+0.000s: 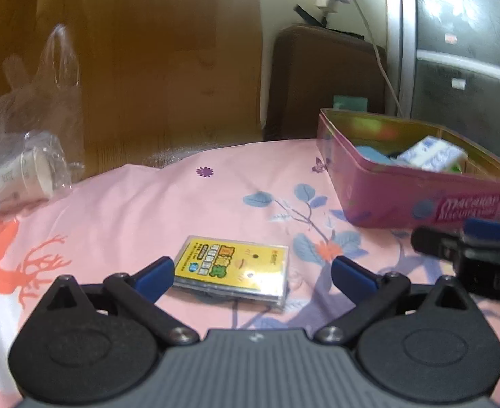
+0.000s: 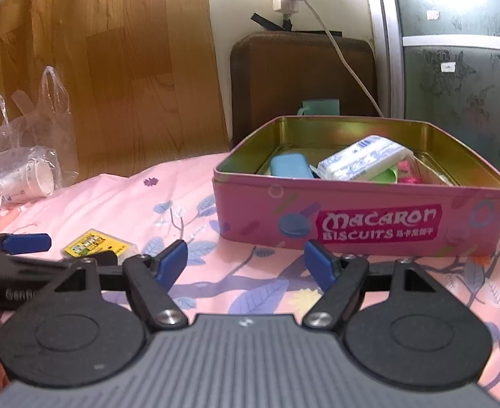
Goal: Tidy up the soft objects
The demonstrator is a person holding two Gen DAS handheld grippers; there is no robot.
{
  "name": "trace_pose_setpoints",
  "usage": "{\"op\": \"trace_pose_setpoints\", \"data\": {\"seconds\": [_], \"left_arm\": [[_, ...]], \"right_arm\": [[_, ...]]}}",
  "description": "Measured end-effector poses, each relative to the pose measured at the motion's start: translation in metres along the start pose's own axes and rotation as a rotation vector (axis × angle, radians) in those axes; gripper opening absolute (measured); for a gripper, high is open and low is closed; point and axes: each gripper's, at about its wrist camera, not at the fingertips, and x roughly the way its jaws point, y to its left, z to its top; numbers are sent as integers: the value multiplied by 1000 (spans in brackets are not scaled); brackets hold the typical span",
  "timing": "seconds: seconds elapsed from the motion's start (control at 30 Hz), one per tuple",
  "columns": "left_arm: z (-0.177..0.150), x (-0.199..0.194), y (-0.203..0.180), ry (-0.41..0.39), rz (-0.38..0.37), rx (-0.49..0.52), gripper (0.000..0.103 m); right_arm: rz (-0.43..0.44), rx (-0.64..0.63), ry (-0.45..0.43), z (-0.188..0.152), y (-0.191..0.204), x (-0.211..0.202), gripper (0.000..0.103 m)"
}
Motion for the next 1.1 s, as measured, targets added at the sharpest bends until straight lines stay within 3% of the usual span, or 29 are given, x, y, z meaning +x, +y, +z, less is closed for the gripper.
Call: {"op": "trace_pose_setpoints", "data": {"seconds": [0.37, 0.57, 0.87, 1.1], "left_arm": [[-7, -14, -25, -55, -133, 103, 102], [-12, -21, -40, -84, -175, 184, 102], [-8, -12, -29, -32, -189, 106, 102], [-10, -14, -24, -4, -158, 92, 102]], "right_arm": [[-116, 143, -10, 1, -50, -2, 78], [-100, 166, 10, -1, -57, 6, 78], [-67, 162, 31, -3, -59, 11, 77], [-38, 120, 45, -4, -47, 9, 77]]}}
